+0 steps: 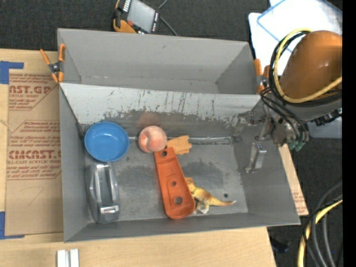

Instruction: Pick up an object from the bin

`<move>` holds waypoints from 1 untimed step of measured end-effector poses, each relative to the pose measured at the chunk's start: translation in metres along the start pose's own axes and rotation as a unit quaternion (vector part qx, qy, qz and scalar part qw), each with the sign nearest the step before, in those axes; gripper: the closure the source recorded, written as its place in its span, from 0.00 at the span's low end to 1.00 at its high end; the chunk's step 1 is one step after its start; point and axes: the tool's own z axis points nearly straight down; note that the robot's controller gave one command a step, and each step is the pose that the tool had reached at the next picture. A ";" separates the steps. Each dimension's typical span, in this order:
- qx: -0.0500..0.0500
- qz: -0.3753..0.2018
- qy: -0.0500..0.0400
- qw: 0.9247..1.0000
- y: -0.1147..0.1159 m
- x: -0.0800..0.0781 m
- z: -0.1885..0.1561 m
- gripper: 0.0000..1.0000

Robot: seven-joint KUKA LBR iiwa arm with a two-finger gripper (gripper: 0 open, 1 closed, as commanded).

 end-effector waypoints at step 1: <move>0.000 0.000 0.000 1.000 0.000 0.000 0.000 0.00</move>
Offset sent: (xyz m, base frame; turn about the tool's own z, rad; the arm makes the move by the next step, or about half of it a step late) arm -0.0053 0.0351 0.0391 0.0740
